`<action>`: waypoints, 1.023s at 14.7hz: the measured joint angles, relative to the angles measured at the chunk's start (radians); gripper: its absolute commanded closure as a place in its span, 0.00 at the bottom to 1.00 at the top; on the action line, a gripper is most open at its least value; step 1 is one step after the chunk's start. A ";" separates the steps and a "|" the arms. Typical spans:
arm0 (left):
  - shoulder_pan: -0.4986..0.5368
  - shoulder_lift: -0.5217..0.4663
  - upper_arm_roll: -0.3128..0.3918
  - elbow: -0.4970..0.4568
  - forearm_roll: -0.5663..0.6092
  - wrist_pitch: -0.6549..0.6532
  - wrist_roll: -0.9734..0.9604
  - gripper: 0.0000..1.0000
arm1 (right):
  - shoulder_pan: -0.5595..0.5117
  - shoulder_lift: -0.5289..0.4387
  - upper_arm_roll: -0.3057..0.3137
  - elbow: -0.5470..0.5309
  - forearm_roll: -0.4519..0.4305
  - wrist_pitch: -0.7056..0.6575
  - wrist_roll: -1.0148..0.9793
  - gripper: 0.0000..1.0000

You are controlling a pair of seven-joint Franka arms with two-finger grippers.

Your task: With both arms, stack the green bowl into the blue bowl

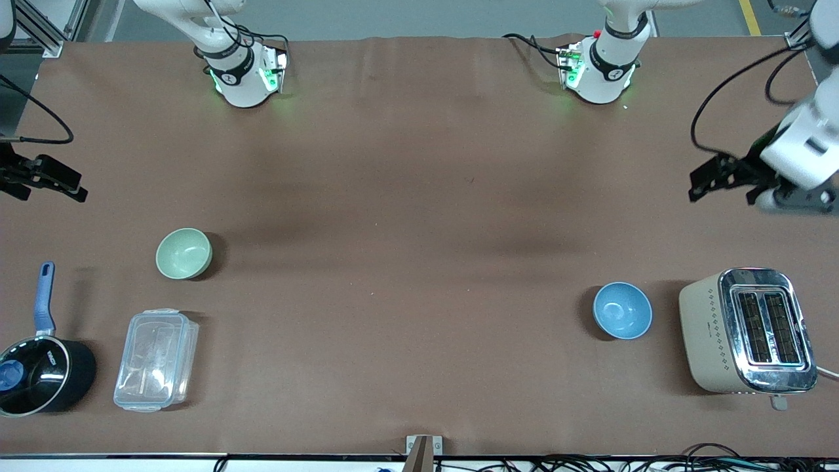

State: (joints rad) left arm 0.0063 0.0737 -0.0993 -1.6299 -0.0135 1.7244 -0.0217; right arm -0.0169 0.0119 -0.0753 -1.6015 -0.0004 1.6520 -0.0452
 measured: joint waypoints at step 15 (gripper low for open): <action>0.068 0.491 0.002 -0.190 0.090 0.759 0.000 0.58 | -0.001 0.003 -0.005 -0.031 0.000 0.004 0.001 0.04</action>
State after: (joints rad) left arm 0.0746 0.5649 -0.0976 -1.8196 0.0762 2.4837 -0.0222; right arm -0.0180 0.0150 -0.0806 -1.6321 -0.0004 1.6555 -0.0445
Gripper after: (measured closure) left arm 0.264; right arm 0.040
